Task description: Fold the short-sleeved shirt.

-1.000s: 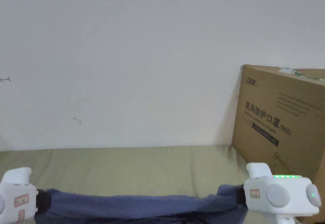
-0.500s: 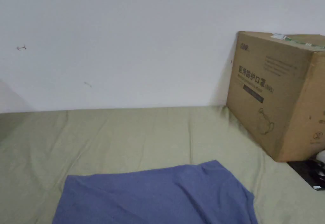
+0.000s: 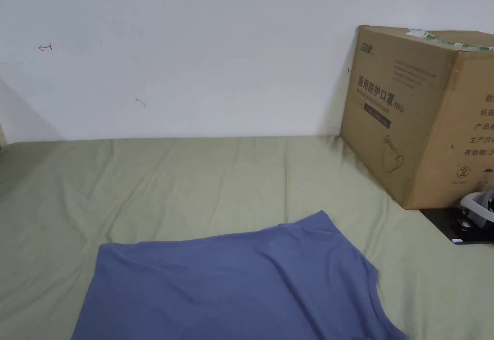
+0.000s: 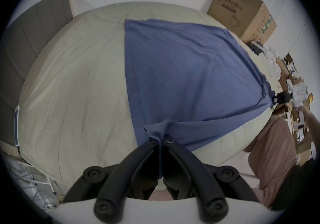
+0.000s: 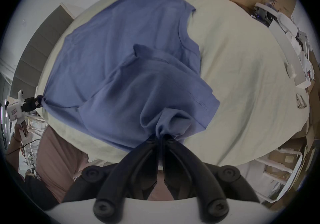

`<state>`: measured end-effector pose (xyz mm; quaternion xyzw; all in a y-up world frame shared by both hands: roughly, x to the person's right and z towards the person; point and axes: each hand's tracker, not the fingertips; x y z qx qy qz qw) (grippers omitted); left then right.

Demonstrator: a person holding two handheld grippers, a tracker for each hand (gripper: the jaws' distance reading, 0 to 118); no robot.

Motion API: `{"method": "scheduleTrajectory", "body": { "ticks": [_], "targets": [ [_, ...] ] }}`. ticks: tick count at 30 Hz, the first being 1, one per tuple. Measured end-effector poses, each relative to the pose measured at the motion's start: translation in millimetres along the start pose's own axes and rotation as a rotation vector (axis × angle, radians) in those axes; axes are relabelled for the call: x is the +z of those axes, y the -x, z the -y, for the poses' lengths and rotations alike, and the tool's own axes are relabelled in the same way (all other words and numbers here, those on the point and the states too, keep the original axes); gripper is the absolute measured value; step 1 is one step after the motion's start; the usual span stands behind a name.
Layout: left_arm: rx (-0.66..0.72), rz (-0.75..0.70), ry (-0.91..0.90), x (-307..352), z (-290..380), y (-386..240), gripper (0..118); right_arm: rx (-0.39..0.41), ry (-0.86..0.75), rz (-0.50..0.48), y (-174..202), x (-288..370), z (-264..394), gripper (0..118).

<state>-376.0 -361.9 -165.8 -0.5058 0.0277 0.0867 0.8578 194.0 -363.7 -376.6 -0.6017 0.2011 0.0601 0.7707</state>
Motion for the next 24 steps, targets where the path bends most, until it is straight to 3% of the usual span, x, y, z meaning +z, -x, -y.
{"method": "scheduleTrajectory", "body": {
  "ticks": [3,4,5,6,8,9,10,12,16,17,20,22,23,24],
  "targets": [
    [-0.033,-0.012,0.041,-10.5,-0.6,-8.3,4,-0.05,0.004,-0.008,-3.3,-5.3,-4.2,6],
    [-0.04,-0.021,0.049,-12.9,-1.5,-10.5,9,-0.084,0.018,-0.021,-4.6,-5.3,-5.7,14],
    [-0.041,-0.029,0.048,-13.9,-1.4,-11.2,20,-0.108,0.028,-0.03,-5.8,-4.5,-7.2,26],
    [-0.037,-0.023,0.049,-13.9,-2.2,-10.3,39,-0.142,0.033,-0.049,-15.3,-6.2,-10.7,45],
    [0.015,0.044,0.066,-11.8,-4.3,-6.3,68,-0.201,0.047,-0.146,-19.0,-3.6,-14.0,73],
    [0.042,0.078,0.082,-10.2,-5.6,-4.7,92,-0.219,0.058,-0.14,-17.8,-1.4,-15.6,90],
    [0.053,0.068,0.098,-7.5,-7.1,-4.3,104,-0.206,0.055,-0.109,-18.5,0.3,-17.4,97],
    [0.046,0.044,0.068,6.5,-9.0,-6.7,103,-0.148,-0.011,-0.055,-10.5,15.8,-20.6,98],
    [0.124,0.063,-0.211,71.2,-22.5,-17.2,103,0.013,-0.333,-0.003,21.1,76.6,-22.7,98],
    [0.153,0.064,-0.287,85.7,-23.6,-19.2,103,0.027,-0.416,-0.009,27.9,90.3,-21.3,98],
    [0.204,-0.01,-0.628,133.8,-13.6,-37.9,100,-0.04,-0.765,-0.139,55.7,136.8,0.5,97],
    [0.196,-0.08,-0.815,151.8,-2.5,-51.6,84,-0.091,-0.948,-0.2,67.1,149.2,15.6,90],
    [0.176,-0.099,-0.882,158.6,4.0,-59.0,70,-0.105,-1.023,-0.209,73.8,154.4,21.4,76],
    [0.149,-0.109,-0.931,162.9,9.5,-65.9,37,-0.109,-1.069,-0.206,79.8,157.7,25.6,40]
  ]
}}
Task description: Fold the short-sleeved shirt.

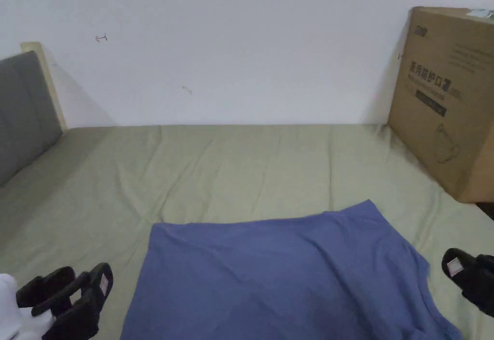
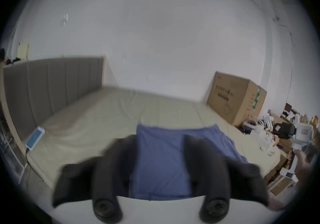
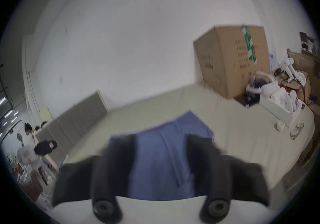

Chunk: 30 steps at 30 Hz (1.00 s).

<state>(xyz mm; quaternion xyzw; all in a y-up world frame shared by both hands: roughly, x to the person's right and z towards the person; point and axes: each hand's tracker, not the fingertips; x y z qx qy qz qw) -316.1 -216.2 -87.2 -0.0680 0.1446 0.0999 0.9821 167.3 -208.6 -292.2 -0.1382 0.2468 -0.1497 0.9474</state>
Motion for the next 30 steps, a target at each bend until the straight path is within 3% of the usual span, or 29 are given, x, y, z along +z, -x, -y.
{"method": "scheduleTrajectory", "body": {
  "ticks": [1,2,5,7,12,13,14,15,16,17,24,28,30],
  "targets": [
    [-0.028,-0.01,-0.018,2.8,0.3,-7.4,10,0.0,-0.032,0.017,5.7,2.6,-0.3,9],
    [-0.063,-0.053,-0.022,5.9,0.8,-14.3,0,0.003,-0.055,0.049,14.5,5.0,1.1,1],
    [-0.073,0.013,0.064,3.7,-4.1,-13.7,0,-0.051,-0.001,-0.057,13.0,5.7,-4.3,1],
    [-0.085,-0.004,0.182,-4.4,-7.7,-8.4,0,-0.031,0.01,-0.039,6.9,3.0,-7.5,1],
    [0.077,-0.054,0.799,-65.4,20.5,34.9,1,-0.011,0.068,-0.061,3.6,3.0,-5.5,1],
    [0.137,-0.019,0.861,-75.1,36.4,45.7,18,-0.016,0.091,-0.071,1.0,1.2,-2.2,1],
    [0.163,-0.016,0.854,-78.7,49.1,51.7,60,-0.015,0.108,-0.066,-0.3,-0.4,1.3,1],
    [0.168,-0.034,0.867,-85.7,63.3,54.7,114,-0.013,0.134,-0.056,-2.0,-2.3,4.7,1],
    [0.148,-0.065,0.919,-94.4,79.2,56.7,118,-0.015,0.165,-0.051,-4.3,-4.6,7.9,1],
    [0.128,-0.065,0.952,-97.3,91.3,56.9,113,-0.019,0.188,-0.052,-6.1,-6.3,10.3,1],
    [0.033,-0.13,1.05,-140.5,163.2,52.4,115,-0.011,0.261,-0.036,-7.3,-10.7,23.8,1],
    [0.001,-0.14,0.958,-136.0,179.8,48.4,118,-0.001,0.244,0.011,-10.4,-8.9,24.8,1],
    [0.01,-0.139,0.998,-137.3,171.1,54.0,118,0.006,0.183,0.045,-17.6,-4.3,27.3,1]
  ]
}}
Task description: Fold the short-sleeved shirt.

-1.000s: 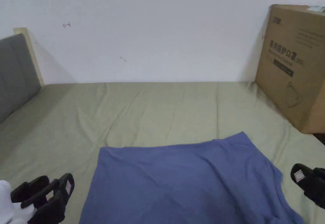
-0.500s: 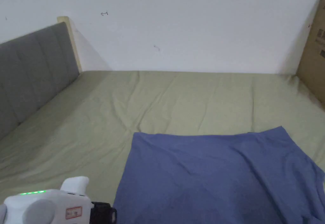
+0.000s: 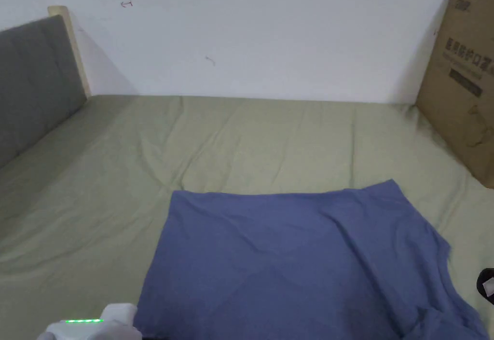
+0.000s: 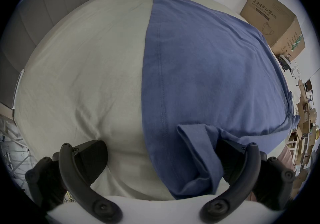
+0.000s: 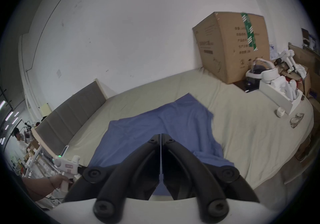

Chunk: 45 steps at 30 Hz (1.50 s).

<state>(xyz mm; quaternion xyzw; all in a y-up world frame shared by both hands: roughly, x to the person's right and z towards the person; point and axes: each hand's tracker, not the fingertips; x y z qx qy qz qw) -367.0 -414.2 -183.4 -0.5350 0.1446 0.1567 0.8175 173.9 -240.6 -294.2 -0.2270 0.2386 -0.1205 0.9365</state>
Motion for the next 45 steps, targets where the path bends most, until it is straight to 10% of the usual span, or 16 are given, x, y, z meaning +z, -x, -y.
{"method": "scheduleTrajectory", "body": {
  "ticks": [2,4,5,6,7,12,13,15,16,20,26,31,33,36,45],
  "targets": [
    [0.015,-0.001,0.0,10.7,-0.4,-3.2,114,0.0,-0.001,0.041,-10.3,-1.1,1.8,1],
    [0.005,-0.045,-0.055,48.8,9.4,-25.8,86,-0.018,0.108,0.11,-23.5,-5.7,1.4,1],
    [0.006,-0.054,-0.093,63.0,14.0,-30.4,63,-0.04,0.136,0.122,-32.3,-5.9,3.6,1],
    [0.023,-0.027,-0.135,77.0,18.9,-34.5,14,-0.072,0.153,0.096,-44.1,-5.5,7.6,1],
    [0.056,0.053,-0.143,58.4,4.7,2.6,2,-0.09,0.182,0.096,-54.3,-6.0,11.0,1],
    [-0.02,0.058,-0.246,99.9,8.2,-20.6,2,-0.058,0.442,0.19,-87.0,-29.9,28.2,3],
    [-0.026,0.065,-0.247,104.3,6.1,-23.2,2,-0.061,0.493,0.192,-92.4,-37.8,32.2,17],
    [-0.021,0.093,-0.238,111.7,4.6,-28.9,2,-0.117,0.602,0.183,-102.6,-56.1,40.6,103],
    [-0.016,0.104,-0.236,113.5,4.1,-29.9,2,-0.145,0.663,0.193,-105.5,-64.3,46.7,118],
    [0.002,0.098,-0.228,111.5,4.6,-30.8,2,-0.182,0.822,0.25,-121.3,-97.5,71.1,117],
    [-0.003,0.055,-0.185,101.2,5.1,-23.8,2,0.071,0.875,0.316,-104.6,-103.4,83.4,99],
    [0.045,0.104,-0.169,103.1,8.7,-17.2,2,0.05,0.812,0.207,-77.8,-69.4,55.9,11],
    [0.053,0.113,-0.173,104.3,7.9,-15.4,2,-0.097,0.807,0.093,-106.5,-75.4,55.2,10],
    [0.06,0.131,-0.169,108.5,7.8,-11.4,2,0.02,0.723,0.183,-83.9,-53.8,44.0,10],
    [0.037,0.174,-0.135,140.3,21.7,2.9,2,-0.062,0.736,0.152,-65.1,-3.3,34.6,10]
  ]
}}
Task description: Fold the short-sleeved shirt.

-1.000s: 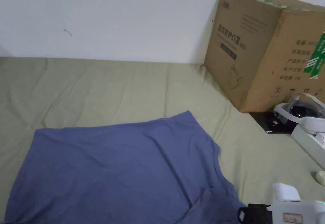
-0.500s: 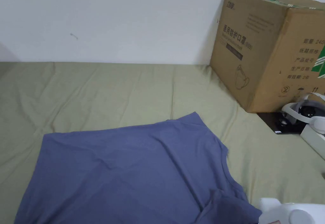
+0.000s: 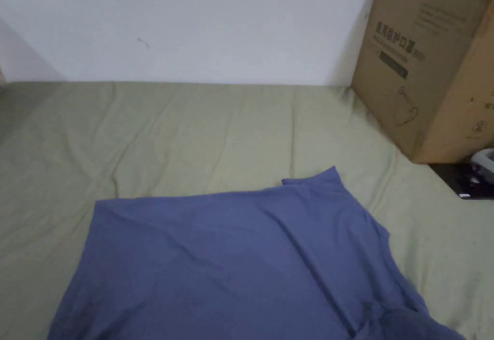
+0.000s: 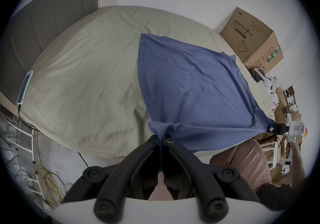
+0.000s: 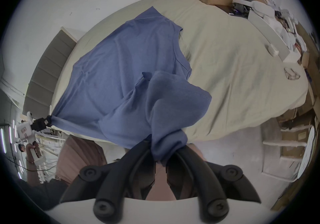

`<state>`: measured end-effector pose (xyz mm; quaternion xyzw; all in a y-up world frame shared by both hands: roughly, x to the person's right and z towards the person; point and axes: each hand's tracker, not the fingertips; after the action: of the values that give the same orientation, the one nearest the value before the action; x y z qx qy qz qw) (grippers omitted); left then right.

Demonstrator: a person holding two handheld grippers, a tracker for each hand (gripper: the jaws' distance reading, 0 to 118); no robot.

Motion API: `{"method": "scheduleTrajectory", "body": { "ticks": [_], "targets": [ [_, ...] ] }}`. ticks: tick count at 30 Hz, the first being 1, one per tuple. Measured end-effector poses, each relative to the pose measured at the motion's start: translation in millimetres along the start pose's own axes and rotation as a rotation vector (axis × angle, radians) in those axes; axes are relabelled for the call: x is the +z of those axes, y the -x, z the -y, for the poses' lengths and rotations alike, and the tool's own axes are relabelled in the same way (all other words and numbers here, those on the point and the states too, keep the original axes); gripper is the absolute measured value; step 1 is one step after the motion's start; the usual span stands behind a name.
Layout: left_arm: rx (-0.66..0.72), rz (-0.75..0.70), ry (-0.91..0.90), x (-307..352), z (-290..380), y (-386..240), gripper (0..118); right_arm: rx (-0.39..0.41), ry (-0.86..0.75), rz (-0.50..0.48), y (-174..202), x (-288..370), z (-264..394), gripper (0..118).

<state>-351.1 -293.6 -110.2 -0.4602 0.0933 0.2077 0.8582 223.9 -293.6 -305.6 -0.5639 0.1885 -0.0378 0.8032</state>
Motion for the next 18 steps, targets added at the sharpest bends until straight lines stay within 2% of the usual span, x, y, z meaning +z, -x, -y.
{"method": "scheduleTrajectory", "body": {
  "ticks": [2,3,8,11,13,18],
  "targets": [
    [0.029,0.008,0.024,3.5,-8.4,1.7,2,-0.038,0.016,-0.037,10.0,8.4,-4.6,10],
    [0.038,0.015,0.043,2.9,-15.7,3.4,2,-0.045,0.026,-0.049,2.9,10.2,-18.9,10],
    [0.045,0.033,0.093,-23.8,-77.2,12.0,2,0.001,0.028,-0.054,13.0,3.0,-91.7,10],
    [0.073,0.047,0.107,-53.6,-121.1,17.1,2,-0.045,0.025,-0.076,9.1,-19.4,-144.4,10],
    [0.151,0.063,0.103,-78.6,-149.4,25.9,2,-0.08,0.038,-0.078,5.4,-45.4,-181.0,10],
    [0.255,0.064,0.154,-136.7,-181.3,37.8,4,-0.154,0.094,-0.06,-0.3,-117.7,-234.3,10]
  ]
}}
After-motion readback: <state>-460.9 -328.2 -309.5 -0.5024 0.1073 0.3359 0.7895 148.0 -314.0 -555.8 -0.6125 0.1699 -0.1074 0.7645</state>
